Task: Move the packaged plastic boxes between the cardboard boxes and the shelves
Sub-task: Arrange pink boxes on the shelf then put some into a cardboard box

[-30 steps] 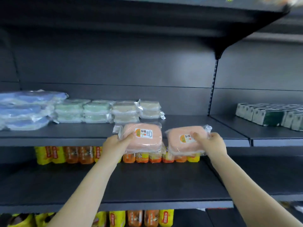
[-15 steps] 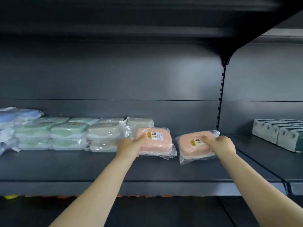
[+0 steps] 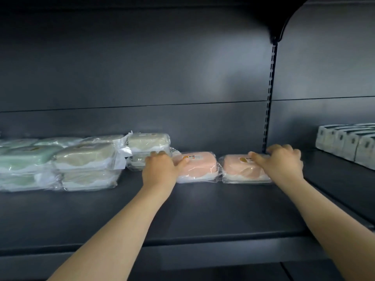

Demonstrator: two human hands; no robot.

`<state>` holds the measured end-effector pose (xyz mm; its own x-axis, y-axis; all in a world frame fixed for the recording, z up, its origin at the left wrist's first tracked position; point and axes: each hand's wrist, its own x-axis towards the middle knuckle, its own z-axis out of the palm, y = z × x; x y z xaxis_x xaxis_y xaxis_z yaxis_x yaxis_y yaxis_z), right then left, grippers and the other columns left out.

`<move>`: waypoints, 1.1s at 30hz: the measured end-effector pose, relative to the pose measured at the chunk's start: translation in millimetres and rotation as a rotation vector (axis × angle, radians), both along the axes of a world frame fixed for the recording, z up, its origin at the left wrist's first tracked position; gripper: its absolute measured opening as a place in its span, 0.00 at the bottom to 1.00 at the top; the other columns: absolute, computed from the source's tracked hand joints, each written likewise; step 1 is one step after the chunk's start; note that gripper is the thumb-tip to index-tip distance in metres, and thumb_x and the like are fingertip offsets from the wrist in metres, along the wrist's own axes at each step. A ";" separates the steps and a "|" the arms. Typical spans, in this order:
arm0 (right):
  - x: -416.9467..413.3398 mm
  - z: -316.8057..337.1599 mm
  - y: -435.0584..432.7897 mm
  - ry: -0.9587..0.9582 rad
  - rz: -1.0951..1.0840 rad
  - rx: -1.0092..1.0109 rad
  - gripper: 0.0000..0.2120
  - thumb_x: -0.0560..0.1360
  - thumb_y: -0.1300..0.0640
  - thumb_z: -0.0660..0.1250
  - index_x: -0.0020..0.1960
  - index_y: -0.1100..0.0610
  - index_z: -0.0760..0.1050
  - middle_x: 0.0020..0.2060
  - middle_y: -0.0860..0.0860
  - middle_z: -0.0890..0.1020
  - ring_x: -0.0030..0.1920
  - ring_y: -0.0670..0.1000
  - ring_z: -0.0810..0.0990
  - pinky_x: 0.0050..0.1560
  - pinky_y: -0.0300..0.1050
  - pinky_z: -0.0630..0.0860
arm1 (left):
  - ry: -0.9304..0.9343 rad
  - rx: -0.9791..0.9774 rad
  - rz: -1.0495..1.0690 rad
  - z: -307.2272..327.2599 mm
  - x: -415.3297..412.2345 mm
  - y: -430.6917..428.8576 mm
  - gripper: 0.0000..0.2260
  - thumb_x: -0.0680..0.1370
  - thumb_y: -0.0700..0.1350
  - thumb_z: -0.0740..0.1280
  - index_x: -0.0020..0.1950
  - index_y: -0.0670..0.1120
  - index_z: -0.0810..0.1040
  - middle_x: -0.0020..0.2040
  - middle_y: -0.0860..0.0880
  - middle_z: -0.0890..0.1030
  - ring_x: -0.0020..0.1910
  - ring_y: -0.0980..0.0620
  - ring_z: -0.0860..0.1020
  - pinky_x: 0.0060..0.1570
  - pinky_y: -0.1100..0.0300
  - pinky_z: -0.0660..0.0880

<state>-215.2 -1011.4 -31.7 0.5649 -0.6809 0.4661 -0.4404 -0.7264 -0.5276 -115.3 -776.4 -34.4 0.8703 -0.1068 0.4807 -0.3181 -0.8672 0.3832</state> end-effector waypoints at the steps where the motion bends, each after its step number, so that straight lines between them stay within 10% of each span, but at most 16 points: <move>1: -1.0 1.6 0.3 -0.016 0.034 -0.036 0.28 0.70 0.38 0.68 0.58 0.61 0.77 0.58 0.60 0.75 0.62 0.63 0.66 0.57 0.53 0.68 | -0.063 0.049 0.002 0.8 -0.3 0.4 0.30 0.74 0.65 0.61 0.58 0.38 0.75 0.57 0.42 0.75 0.59 0.42 0.72 0.52 0.52 0.71; 9: -5.7 2.7 -14.8 0.102 0.247 0.099 0.24 0.63 0.39 0.75 0.52 0.53 0.80 0.56 0.53 0.79 0.62 0.57 0.71 0.60 0.48 0.72 | -0.025 0.144 -0.340 3.3 6.1 -18.2 0.22 0.75 0.58 0.67 0.61 0.45 0.76 0.60 0.47 0.74 0.62 0.47 0.70 0.60 0.58 0.68; 33: 108.5 -5.6 -46.1 0.080 0.260 0.145 0.24 0.68 0.42 0.74 0.57 0.55 0.78 0.60 0.54 0.75 0.65 0.57 0.66 0.62 0.44 0.66 | 0.009 -0.010 -0.300 -5.6 103.6 -60.5 0.17 0.73 0.52 0.72 0.58 0.46 0.79 0.56 0.47 0.78 0.57 0.47 0.75 0.53 0.59 0.69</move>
<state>-106.7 -1057.6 -37.3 0.7596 -0.5651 0.3219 -0.2942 -0.7400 -0.6049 -11.7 -836.9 -40.0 0.8048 -0.3546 0.4760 -0.5560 -0.7312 0.3953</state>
